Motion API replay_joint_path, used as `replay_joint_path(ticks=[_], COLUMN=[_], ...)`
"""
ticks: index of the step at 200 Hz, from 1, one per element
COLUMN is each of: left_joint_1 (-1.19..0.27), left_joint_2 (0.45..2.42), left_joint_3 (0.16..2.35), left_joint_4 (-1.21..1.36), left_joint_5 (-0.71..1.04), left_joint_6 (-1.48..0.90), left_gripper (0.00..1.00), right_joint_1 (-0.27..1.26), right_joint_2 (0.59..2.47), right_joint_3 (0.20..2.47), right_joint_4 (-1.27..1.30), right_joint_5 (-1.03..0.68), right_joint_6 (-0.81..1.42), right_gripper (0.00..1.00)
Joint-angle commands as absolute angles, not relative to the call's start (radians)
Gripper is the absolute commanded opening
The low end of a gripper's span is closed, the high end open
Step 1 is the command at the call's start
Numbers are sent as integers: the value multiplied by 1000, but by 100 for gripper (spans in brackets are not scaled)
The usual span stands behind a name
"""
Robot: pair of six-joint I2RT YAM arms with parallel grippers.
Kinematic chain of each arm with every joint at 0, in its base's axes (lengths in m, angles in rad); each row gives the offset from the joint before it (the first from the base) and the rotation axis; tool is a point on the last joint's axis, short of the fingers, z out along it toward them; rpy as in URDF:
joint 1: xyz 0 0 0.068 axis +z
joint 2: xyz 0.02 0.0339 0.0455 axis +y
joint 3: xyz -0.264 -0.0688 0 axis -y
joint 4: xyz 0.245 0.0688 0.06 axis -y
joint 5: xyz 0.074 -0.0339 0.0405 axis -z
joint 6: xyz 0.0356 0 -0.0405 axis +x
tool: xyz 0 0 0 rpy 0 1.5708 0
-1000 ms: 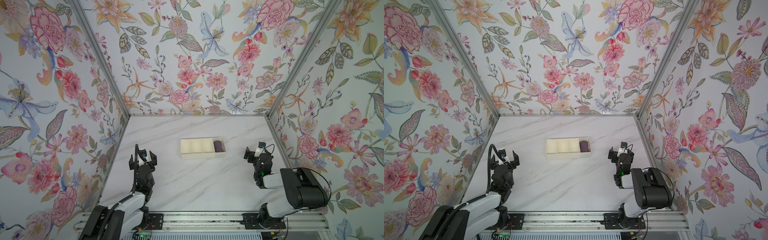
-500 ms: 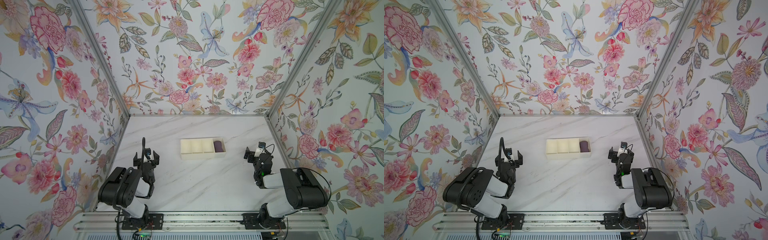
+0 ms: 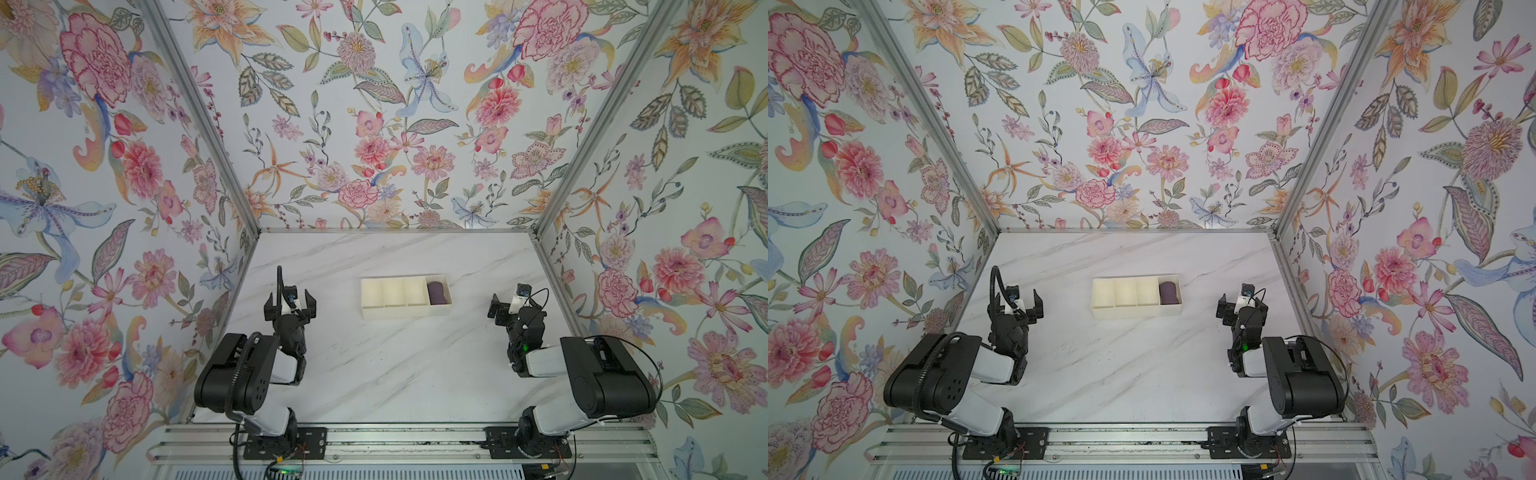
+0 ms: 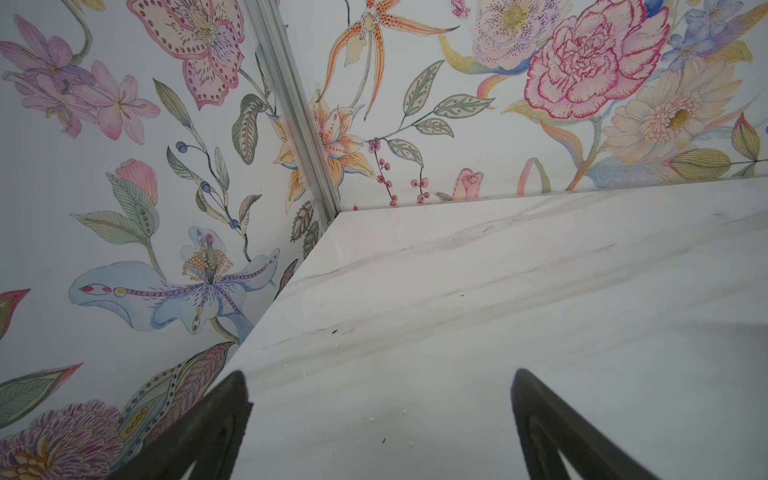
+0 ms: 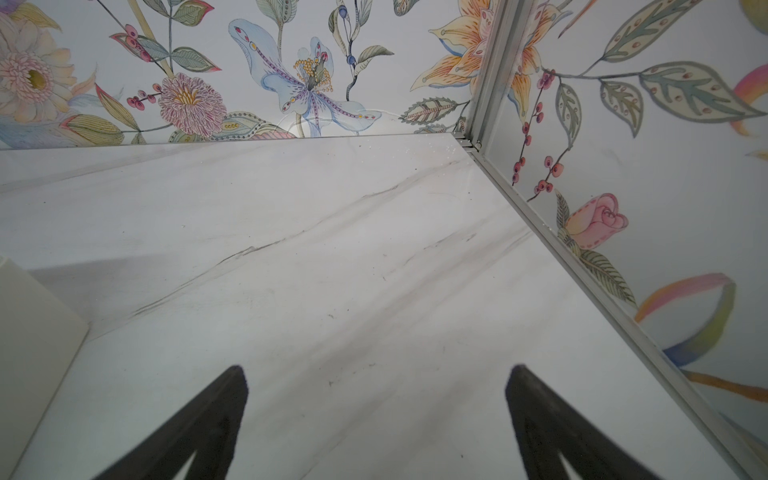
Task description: Roll the socks
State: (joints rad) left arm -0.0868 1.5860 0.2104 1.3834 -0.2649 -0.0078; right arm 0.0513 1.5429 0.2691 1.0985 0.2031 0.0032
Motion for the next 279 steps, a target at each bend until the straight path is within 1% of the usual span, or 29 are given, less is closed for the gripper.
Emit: replay_joint_path(ticks=[1,157,198,279], left_joint_1=[-81,-83,-89,-89], left_joint_2=[1574,1572,1573,1572], left_joint_3=[214,213,213,214], left_joint_4=[1390,1393,1391,1390], left_joint_5=[-250,-249,-206,-204], left_joint_6=[-20,-19,3,3], left_gripper=[99,99,99,99], right_joint_1=[55,55,55,55], right_joint_2=[1549,1548,1548,1548], right_joint_3=[281,281,281,281], right_joint_4=[1132,1131,1131,1131], right_joint_5=[224,224,224,224], right_joint_6=[-12,-11,-11,-11], right_gripper=[99,99,99,99])
